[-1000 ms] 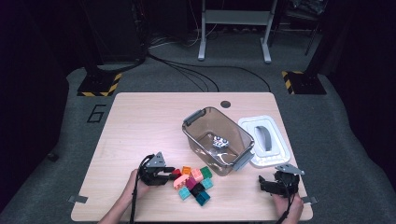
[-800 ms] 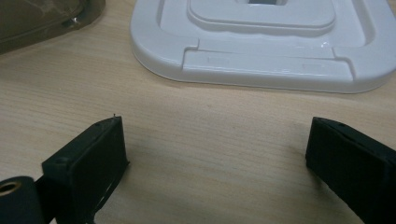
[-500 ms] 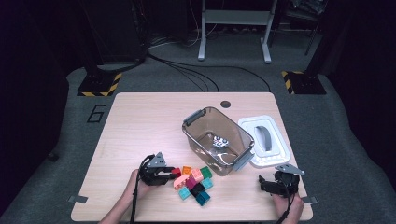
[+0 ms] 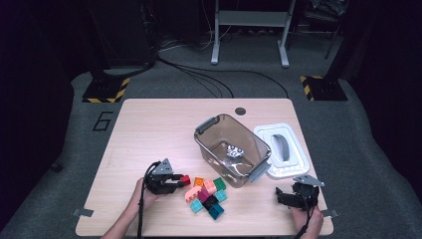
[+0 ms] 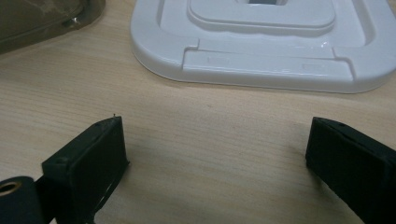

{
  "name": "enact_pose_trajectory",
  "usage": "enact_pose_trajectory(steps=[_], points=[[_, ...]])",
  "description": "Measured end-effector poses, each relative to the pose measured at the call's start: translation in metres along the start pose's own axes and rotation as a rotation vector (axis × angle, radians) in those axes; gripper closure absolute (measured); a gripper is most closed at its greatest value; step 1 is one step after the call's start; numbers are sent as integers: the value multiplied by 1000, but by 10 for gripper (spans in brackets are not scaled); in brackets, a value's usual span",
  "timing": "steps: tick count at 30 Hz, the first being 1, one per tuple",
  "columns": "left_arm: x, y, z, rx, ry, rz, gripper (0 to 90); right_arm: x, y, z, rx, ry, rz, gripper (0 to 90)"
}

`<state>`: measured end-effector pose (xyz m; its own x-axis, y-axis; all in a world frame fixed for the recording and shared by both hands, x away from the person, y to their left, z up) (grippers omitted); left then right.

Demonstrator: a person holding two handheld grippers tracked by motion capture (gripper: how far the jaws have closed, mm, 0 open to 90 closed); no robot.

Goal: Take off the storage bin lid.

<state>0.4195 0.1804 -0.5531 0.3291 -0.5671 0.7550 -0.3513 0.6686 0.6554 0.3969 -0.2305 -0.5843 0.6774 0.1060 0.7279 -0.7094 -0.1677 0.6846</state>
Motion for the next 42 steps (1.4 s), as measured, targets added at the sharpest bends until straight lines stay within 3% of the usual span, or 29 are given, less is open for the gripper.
enact_pose_trajectory(steps=[13, 29, 42], points=[[16, 16, -18, 1, 35, 16, 678, 0, -1, 0, 8, -1, -8, 32], [51, 36, -43, 12, 38, 39, 678, 1, -1, 1, -2, -4, -10, 20], [94, 52, -59, 39, -5, 66, 678, 1, -2, 2, -5, -7, -10, 21]])
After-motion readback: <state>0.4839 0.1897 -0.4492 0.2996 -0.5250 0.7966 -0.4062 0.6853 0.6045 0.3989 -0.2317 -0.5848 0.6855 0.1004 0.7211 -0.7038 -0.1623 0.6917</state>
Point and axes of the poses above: each handheld gripper's, and its own axes: y roughly backward along the jaws, x roughly out of its top, z roughly to its right, the point moved 8 cm from there along -y, roughly forward along the jaws, and after that the axes turned 3 degrees about -y, right-handed, at the moved point
